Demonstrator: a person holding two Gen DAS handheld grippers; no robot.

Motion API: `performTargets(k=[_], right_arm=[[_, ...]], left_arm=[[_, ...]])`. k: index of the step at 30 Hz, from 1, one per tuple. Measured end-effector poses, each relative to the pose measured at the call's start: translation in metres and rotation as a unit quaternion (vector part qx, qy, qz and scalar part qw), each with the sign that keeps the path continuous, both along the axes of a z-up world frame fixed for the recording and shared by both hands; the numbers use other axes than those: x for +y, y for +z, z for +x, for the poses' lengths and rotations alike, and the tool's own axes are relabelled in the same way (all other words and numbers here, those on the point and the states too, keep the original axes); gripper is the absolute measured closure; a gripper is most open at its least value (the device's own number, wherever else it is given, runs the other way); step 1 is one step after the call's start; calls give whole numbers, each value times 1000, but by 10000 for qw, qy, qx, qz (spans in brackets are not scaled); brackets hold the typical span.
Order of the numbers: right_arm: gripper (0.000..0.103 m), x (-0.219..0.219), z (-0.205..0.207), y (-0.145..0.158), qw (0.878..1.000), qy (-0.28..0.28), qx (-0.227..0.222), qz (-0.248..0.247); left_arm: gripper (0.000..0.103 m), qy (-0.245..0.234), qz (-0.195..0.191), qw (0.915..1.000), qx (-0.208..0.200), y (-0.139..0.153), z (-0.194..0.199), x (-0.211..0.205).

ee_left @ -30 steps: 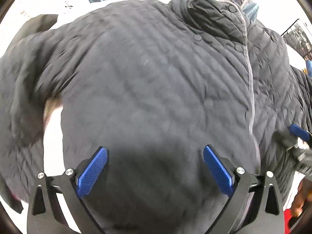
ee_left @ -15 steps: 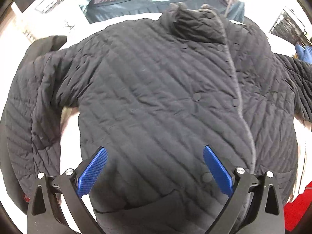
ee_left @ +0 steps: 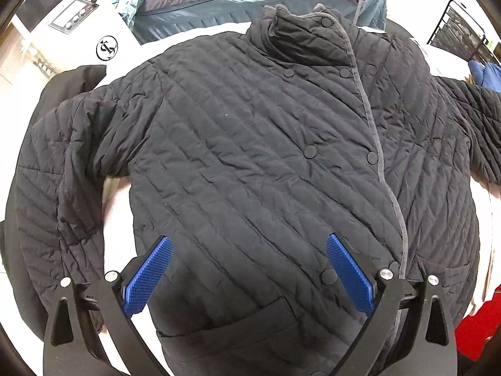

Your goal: Fold large clothes

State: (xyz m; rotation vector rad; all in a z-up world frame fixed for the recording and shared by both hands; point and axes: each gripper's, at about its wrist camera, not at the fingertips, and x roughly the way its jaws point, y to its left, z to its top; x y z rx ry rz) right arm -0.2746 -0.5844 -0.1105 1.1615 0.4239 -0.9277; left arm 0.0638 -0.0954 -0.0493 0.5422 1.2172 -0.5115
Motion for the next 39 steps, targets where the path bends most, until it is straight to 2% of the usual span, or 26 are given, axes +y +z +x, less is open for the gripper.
performTargets(k=[2, 3, 5, 8, 12, 16, 19, 20, 21, 26, 28, 32, 35, 38, 39], right_arm=[[74, -1, 1, 1, 9999, -56, -28, 101], [78, -1, 1, 3, 9998, -98, -75, 156], [93, 2, -1, 8, 9995, -156, -110, 251], [96, 12, -6, 39, 9993, -370, 43, 6], [97, 19, -19, 87, 9963, -553, 349, -565], [97, 11, -27, 92, 9941, -752, 602, -505], [97, 14, -32, 101, 9931, -948, 471, -502], [97, 17, -50, 106, 9927, -944, 513, -540], [97, 19, -46, 113, 9916, -888, 671, -652], [97, 35, -10, 155, 9856, -284, 991, -1341], [97, 44, 22, 172, 9802, 159, 1070, -1659], [97, 65, 87, 192, 9707, 1052, 977, -1927], [97, 88, 151, 202, 9532, 1871, 1013, -2149], [98, 126, 221, 206, 9241, 2772, 1132, -2373], [98, 142, 248, 204, 9091, 3128, 1227, -2460]], left_arm=[[6, -67, -3, 10000, -3, 0, -2, -1], [6, -88, -3, 10000, -8, 0, -3, -2], [6, -161, -9, 9999, -20, 0, -5, -4], [6, -236, -17, 9997, -38, 0, -7, -6], [6, -270, -55, 9996, 8, -1, -9, -7], [6, -247, -85, 9996, 83, -4, -8, -8], [6, -182, -174, 9997, 24, 1, -5, -4], [6, -140, -189, 9997, 23, 1, -4, -2], [6, -74, -201, 9998, 38, 0, -2, 2], [6, 256, -249, 9993, 134, -4, 7, 14], [7, 346, -284, 9989, 143, -5, 9, 19], [6, 404, -361, 9984, 144, -4, 10, 22], [6, 445, -438, 9980, 111, 0, 11, 26], [6, 542, -497, 9973, 85, 3, 14, 34], [7, 606, -511, 9968, 59, 4, 16, 38]])
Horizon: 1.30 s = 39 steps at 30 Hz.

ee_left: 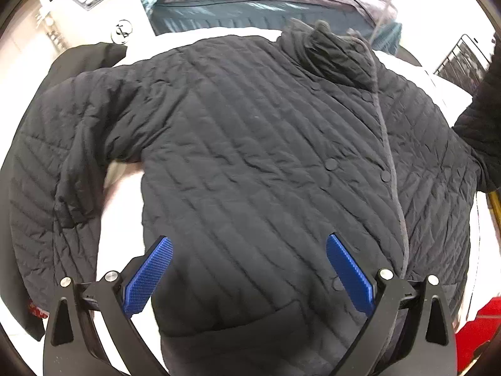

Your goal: Fold large clothes

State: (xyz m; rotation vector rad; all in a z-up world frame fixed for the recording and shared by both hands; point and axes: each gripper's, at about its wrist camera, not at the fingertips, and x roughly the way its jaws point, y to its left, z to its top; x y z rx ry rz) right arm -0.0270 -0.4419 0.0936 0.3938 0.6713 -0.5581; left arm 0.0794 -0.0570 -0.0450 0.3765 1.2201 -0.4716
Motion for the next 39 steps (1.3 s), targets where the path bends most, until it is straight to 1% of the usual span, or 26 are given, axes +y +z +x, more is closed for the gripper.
performTargets(k=[2, 4, 6, 8, 10, 13, 14, 15, 16, 17, 18, 19, 20, 21, 22, 23, 25, 27, 28, 29, 30, 31, 33, 36, 37, 39], right_arm=[[98, 29, 41, -5, 9977, 587, 231, -232], [98, 61, 75, -15, 9917, 1099, 494, -442], [98, 89, 108, -33, 9836, 1560, 774, -473], [98, 112, 133, -56, 9748, 1901, 1091, -414], [97, 140, 154, -87, 9627, 2209, 1513, -385], [96, 173, 177, -127, 9428, 2464, 2167, -590], [89, 186, 183, -145, 9344, 2531, 2391, -753], [83, 199, 188, -162, 9227, 2661, 2636, -917], [68, 213, 191, -178, 9100, 2833, 2836, -1061], [54, 221, 188, -187, 9026, 2979, 2887, -1152], [47, 232, 187, -194, 8956, 3137, 2900, -1241], [35, 244, 184, -204, 8849, 3328, 2967, -1350], [32, 251, 183, -212, 8767, 3429, 3066, -1408], [32, 257, 180, -221, 8686, 3521, 3184, -1424], [32, 260, 176, -226, 8655, 3581, 3250, -1308], [32, 260, 174, -228, 8671, 3610, 3238, -1141], [31, 253, 165, -220, 8815, 3618, 2980, -562], [25, 229, 148, -194, 9101, 3427, 2315, 258], [22, 215, 138, -180, 9240, 3226, 1977, 553], [20, 201, 130, -171, 9341, 3020, 1753, 739], [19, 179, 119, -160, 9471, 2663, 1509, 967], [18, 157, 107, -154, 9581, 2249, 1378, 1112], [17, 120, 90, -149, 9719, 1515, 1379, 1157], [17, 74, 63, -159, 9778, 647, 1636, 1139], [17, 57, 58, -162, 9770, 447, 1770, 1104], [17, 47, 49, -178, 9706, 259, 2121, 1109]], left_arm=[[7, 113, -6, 9999, -32, 1, 3, 8], [7, 254, 26, 9997, -55, 0, 7, 18], [7, 391, 55, 9992, -42, -2, 11, 29], [7, 596, 75, 9982, -7, -5, 14, 42], [7, 747, 71, 9972, 58, -8, 16, 52], [7, 937, 97, 9954, 158, -14, 21, 64], [7, 978, 102, 9950, 178, -15, 22, 66], [7, 1000, 111, 9948, 183, -16, 23, 68], [7, 1005, 121, 9947, 179, -15, 24, 69], [7, 999, 135, 9948, 167, -15, 25, 70], [6, 983, 154, 9949, 156, -15, 26, 70], [6, 962, 174, 9951, 151, -15, 27, 70], [7, 932, 201, 9953, 146, -15, 27, 70], [7, 896, 230, 9956, 134, -15, 28, 69], [7, 864, 253, 9959, 125, -15, 30, 67], [6, 819, 282, 9962, 90, -15, 31, 64], [7, 757, 277, 9967, 51, -13, 35, 59], [7, 640, 193, 9978, 31, -8, 39, 46], [7, 544, 111, 9984, 46, -5, 42, 37], [7, 442, 29, 9990, 46, -2, 44, 27], [7, 284, -63, 9996, 21, 3, 47, 13], [7, 146, -107, 9998, -13, 6, 48, 0], [7, -222, -122, 9996, -94, 11, 49, -31], [6, -803, -18, 9965, -231, 9, 49, -88], [6, -919, 37, 9954, -272, 6, 49, -101], [6, -1186, 227, 9923, -281, -5, 49, -129]])
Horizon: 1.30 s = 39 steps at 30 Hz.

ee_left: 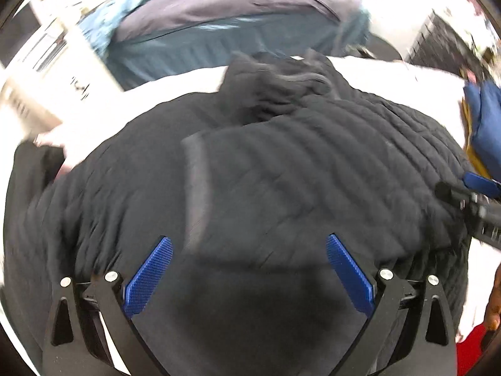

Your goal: Fold large clothes

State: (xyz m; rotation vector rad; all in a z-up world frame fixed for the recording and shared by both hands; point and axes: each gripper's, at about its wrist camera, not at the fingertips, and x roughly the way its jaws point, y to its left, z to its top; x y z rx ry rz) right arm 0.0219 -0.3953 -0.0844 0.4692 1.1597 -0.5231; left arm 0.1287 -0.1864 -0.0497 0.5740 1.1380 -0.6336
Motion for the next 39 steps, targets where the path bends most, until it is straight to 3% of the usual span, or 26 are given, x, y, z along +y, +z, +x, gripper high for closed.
performTargets(k=[4, 7, 11, 17, 25, 28, 32, 35, 39], right_arm=[[14, -2, 3, -51, 9953, 321, 895, 186], [12, 6, 2, -78, 9919, 453, 1186, 53], [6, 11, 12, -93, 9888, 513, 1397, -95], [5, 5, 31, -105, 9858, 476, 1611, 38], [5, 12, 21, -98, 9914, 429, 1222, -212], [5, 12, 21, -87, 9900, 381, 1354, -51], [5, 18, 7, -51, 9964, 138, 832, 28], [5, 33, -8, -29, 9981, 258, 551, -44], [5, 78, -39, -11, 9973, 633, 369, -9]], left_arm=[[6, -398, 625, 9968, 300, -45, -2, -45], [6, -513, 1052, 9924, 379, -77, -7, -55], [5, -353, 919, 9934, 593, -93, 1, -52], [5, -365, 996, 9907, 853, -107, 13, -58], [5, -429, 909, 9916, 811, -102, 11, -56], [6, -375, 791, 9943, 602, -78, 1, -37], [6, -185, 381, 9989, 213, -46, -14, 2], [6, 207, 107, 9996, 140, -30, -26, 54], [6, 875, 13, 9961, 74, -30, -32, 131]])
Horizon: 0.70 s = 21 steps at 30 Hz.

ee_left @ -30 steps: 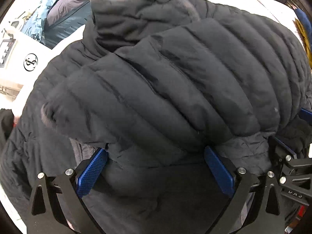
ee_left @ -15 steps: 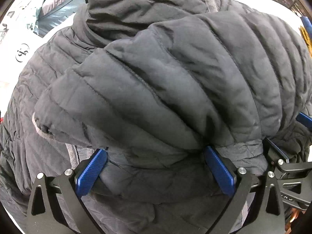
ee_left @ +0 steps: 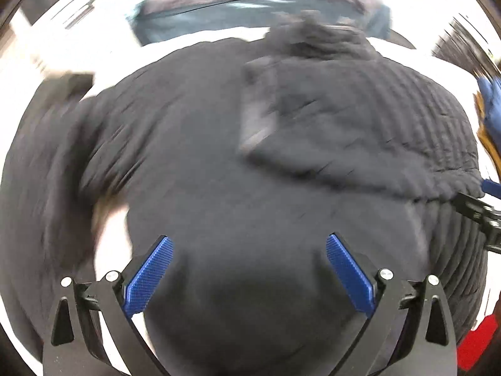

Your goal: Fold large clothes

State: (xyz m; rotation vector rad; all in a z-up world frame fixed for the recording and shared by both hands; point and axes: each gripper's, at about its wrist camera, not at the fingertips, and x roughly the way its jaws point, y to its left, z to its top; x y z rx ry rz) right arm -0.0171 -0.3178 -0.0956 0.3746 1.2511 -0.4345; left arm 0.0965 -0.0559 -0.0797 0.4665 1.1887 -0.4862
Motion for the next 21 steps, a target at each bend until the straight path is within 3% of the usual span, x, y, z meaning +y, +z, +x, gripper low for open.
performTargets(k=[4, 6, 9, 14, 19, 21], right_arm=[[5, 36, -16, -12, 9987, 455, 179, 165], [5, 51, -20, -17, 9974, 657, 221, 193], [5, 72, -13, -14, 9954, 914, 255, 160], [5, 90, -11, -8, 9940, 1071, 203, 128], [5, 96, -12, -5, 9932, 1140, 201, 141], [5, 96, -11, -7, 9929, 1157, 244, 122]], left_arm=[[9, 1109, -86, 9937, 166, -7, -2, 87], [9, 1676, -186, 9855, 197, -8, -2, 126], [11, 2601, -228, 9653, -15, -5, -5, 191], [12, 3439, -251, 9364, -646, 7, -14, 267], [11, 4211, -1197, 8990, -154, -9, -2, 330], [12, 4346, -1397, 8897, -30, -17, 7, 341]])
